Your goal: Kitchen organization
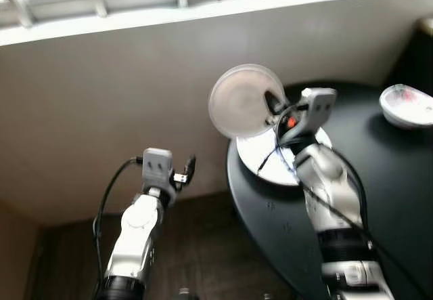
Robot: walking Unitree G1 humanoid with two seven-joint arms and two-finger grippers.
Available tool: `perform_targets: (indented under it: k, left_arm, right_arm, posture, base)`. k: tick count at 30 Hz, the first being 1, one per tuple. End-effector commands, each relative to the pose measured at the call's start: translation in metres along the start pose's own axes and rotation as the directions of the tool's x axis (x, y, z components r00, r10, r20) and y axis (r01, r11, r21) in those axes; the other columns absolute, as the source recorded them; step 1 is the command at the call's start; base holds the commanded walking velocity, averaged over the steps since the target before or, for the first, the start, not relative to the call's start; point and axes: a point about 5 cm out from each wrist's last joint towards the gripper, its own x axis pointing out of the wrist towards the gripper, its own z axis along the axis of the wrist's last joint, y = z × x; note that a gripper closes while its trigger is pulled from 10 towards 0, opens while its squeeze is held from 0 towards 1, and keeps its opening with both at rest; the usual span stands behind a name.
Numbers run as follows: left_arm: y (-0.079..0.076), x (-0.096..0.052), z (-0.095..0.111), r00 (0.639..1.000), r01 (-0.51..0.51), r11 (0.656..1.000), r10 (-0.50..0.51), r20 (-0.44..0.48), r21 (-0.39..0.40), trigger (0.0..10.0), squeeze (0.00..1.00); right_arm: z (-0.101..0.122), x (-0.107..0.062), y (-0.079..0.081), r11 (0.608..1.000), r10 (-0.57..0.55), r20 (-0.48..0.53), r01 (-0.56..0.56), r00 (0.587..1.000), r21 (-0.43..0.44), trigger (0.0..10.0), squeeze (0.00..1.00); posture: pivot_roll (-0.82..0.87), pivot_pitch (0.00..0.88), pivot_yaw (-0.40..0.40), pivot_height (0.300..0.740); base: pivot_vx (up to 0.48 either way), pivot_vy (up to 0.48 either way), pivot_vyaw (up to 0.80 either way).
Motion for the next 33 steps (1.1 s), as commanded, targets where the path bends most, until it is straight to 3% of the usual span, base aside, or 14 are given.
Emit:
perform_targets:
  k: [1, 11, 21, 33]
  left_arm:
    - [0.006, -0.001, -0.003, 1.000, -0.014, 1.000, 0.014, -0.016, 0.006, 10.0, 0.00]
    - [0.008, 0.002, -0.002, 1.000, -0.024, 1.000, 0.024, -0.016, 0.006, 10.0, 0.00]
    - [0.009, 0.002, -0.002, 1.000, -0.023, 1.000, 0.023, -0.014, 0.008, 10.0, 0.00]
    - [0.009, 0.001, 0.000, 1.000, -0.027, 1.000, 0.027, 0.004, 0.010, 10.0, 0.00]
  right_arm:
    - [0.006, 0.000, 0.009, 0.998, 0.034, 0.009, -0.033, 0.999, -0.045, 0.0, 0.00]
    - [-0.003, -0.008, 0.027, 0.993, 0.073, -0.035, -0.076, 0.997, -0.088, 0.0, 0.00]
    - [-0.004, -0.010, 0.028, 0.993, 0.061, -0.043, -0.065, 0.997, -0.099, 0.0, 0.00]
    - [-0.005, -0.010, 0.030, 0.988, 0.068, -0.044, -0.073, 0.997, -0.138, 0.0, 0.00]
  posture:
    - [-0.08, 0.031, 0.023, 0.740]
    - [-0.08, 0.023, 0.028, 0.740]
    - [-0.08, 0.023, 0.029, 0.740]
    - [-0.08, 0.028, 0.028, 0.740]
  base:
    - [0.000, 0.000, 0.80]
    - [0.000, 0.000, 0.80]
    - [0.000, 0.411, 0.80]
    - [0.000, 0.000, 0.80]
